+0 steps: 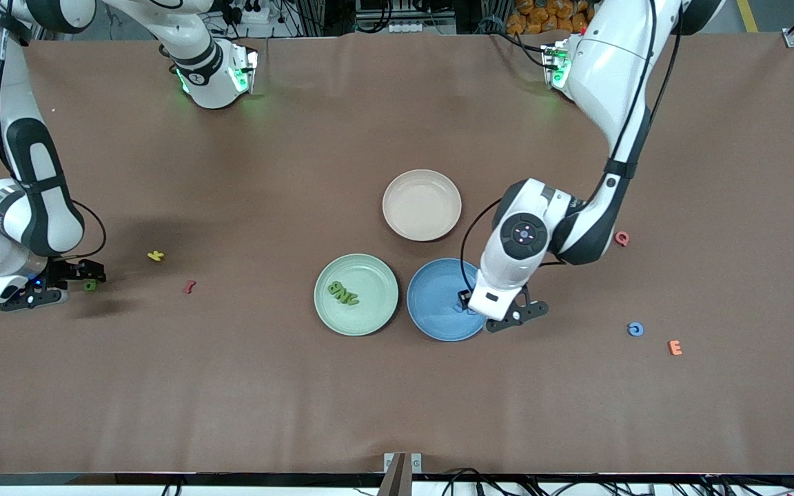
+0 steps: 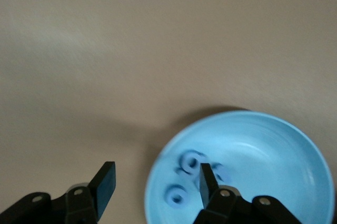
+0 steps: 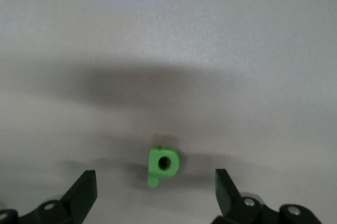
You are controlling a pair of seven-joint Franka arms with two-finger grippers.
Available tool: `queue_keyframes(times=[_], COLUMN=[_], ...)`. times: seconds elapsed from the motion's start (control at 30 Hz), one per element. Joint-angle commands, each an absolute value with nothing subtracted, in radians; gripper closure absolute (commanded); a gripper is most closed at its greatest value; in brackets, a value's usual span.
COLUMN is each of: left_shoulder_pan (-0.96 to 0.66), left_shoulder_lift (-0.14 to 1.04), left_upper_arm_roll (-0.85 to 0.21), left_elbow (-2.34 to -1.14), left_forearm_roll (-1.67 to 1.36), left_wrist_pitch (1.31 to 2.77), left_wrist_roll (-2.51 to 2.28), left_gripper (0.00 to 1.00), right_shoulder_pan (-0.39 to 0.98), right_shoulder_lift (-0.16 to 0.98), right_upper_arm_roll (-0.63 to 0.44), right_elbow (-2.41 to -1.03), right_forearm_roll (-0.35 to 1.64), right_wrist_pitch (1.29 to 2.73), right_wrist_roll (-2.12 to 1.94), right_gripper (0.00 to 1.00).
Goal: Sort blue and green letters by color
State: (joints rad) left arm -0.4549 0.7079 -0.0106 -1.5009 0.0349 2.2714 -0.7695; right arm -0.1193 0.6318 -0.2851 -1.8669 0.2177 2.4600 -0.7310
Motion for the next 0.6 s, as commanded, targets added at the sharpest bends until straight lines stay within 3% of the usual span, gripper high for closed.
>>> queue_keyframes(times=[0.0, 0.23, 0.37, 0.57], left_shoulder_pan=[-0.397, -0.341, -0.305, -0.252], left_shoulder_lift=[0.683, 0.681, 0.681, 0.680], left_upper_arm_roll=[-0.017, -0.015, -0.015, -0.017], left_elbow=[-1.511, -1.511, -1.512, -1.513], left_forearm_roll=[0.025, 0.026, 0.043, 0.061], left_wrist_pitch=[2.229, 2.191, 2.191, 2.186], left_wrist_roll=[-0.641, -0.488, -0.420, -0.312], left_gripper=[0.27, 0.27, 0.27, 0.27], right_shoulder_pan=[-0.141, -0.138, -0.138, -0.137], right_shoulder_lift=[0.661, 0.669, 0.670, 0.670], right_upper_arm_roll=[-0.272, -0.272, -0.272, -0.272], right_elbow=[-1.829, -1.835, -1.839, -1.841], right_forearm_roll=[0.245, 0.284, 0.285, 0.284], right_wrist_pitch=[2.456, 2.453, 2.451, 2.448], right_wrist_roll=[-0.756, -0.758, -0.758, -0.759], right_gripper=[0.06, 0.17, 0.31, 0.61])
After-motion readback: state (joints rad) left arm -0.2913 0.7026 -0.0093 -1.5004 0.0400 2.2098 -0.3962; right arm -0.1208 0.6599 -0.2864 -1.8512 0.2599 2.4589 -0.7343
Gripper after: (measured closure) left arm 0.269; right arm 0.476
